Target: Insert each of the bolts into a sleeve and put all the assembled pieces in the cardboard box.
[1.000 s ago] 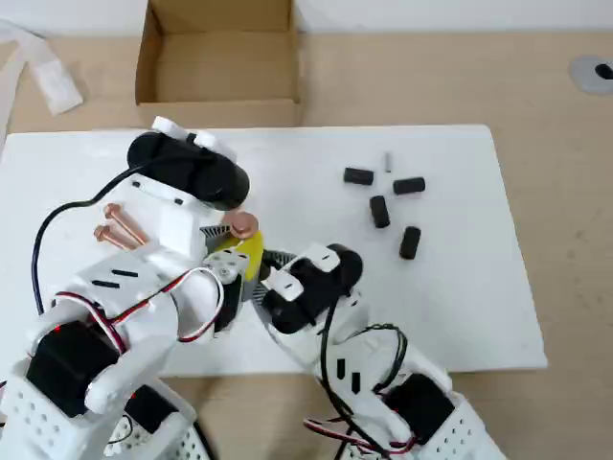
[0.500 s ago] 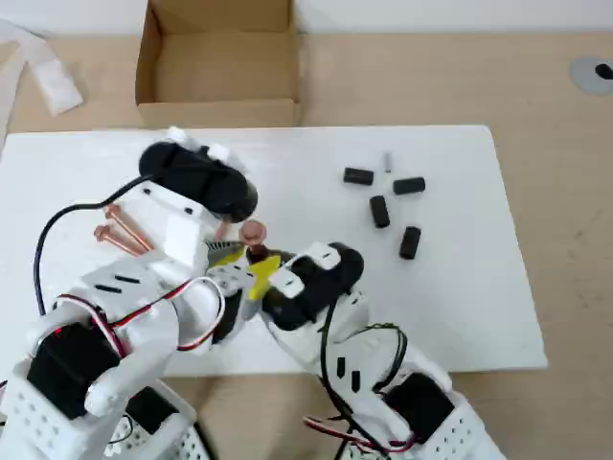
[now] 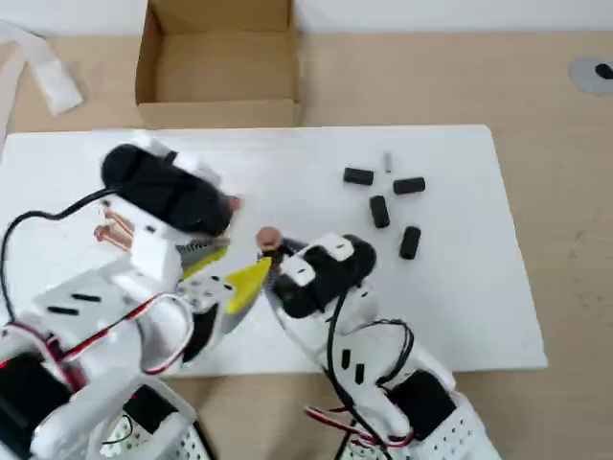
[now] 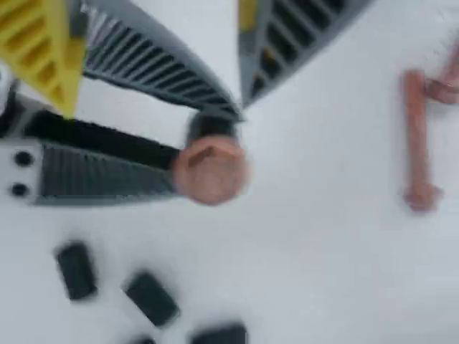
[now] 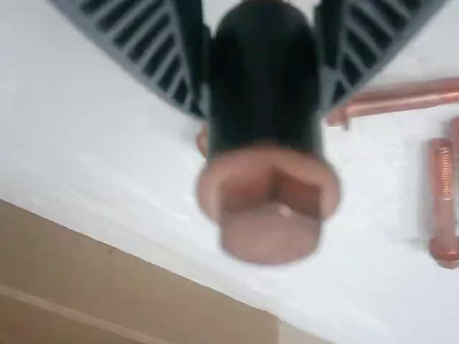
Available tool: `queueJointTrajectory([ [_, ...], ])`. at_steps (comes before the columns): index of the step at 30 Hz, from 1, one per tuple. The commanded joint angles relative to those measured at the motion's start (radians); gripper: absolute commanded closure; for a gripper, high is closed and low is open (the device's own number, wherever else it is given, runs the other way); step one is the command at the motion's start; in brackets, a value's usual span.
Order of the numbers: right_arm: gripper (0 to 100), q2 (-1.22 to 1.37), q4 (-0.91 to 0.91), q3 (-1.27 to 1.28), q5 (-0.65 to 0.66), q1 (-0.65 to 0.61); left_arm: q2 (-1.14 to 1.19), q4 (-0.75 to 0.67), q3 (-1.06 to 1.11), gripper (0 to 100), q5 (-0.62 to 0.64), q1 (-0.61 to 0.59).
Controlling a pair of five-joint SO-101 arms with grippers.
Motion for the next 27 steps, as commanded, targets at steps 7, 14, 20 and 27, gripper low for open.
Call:
queueJointTrajectory([
  [7, 98.9, 0.177, -0.069, -0.231, -0.043, 0.088, 0.056, -0.1, -0.014, 100, -0.115, -0.509],
  [14, 98.9, 0.727, -0.141, -0.631, -0.109, 0.125, 0.058, -0.158, 0.106, 99, -0.126, -0.657],
  [20, 98.9, 1.161, -0.143, -1.007, -0.106, 0.168, 0.058, -0.219, 0.23, 99, -0.124, -0.718],
  [27, 98.9, 1.6, -0.143, -1.366, -0.112, 0.232, 0.058, -0.247, 0.315, 99, -0.126, -0.718],
])
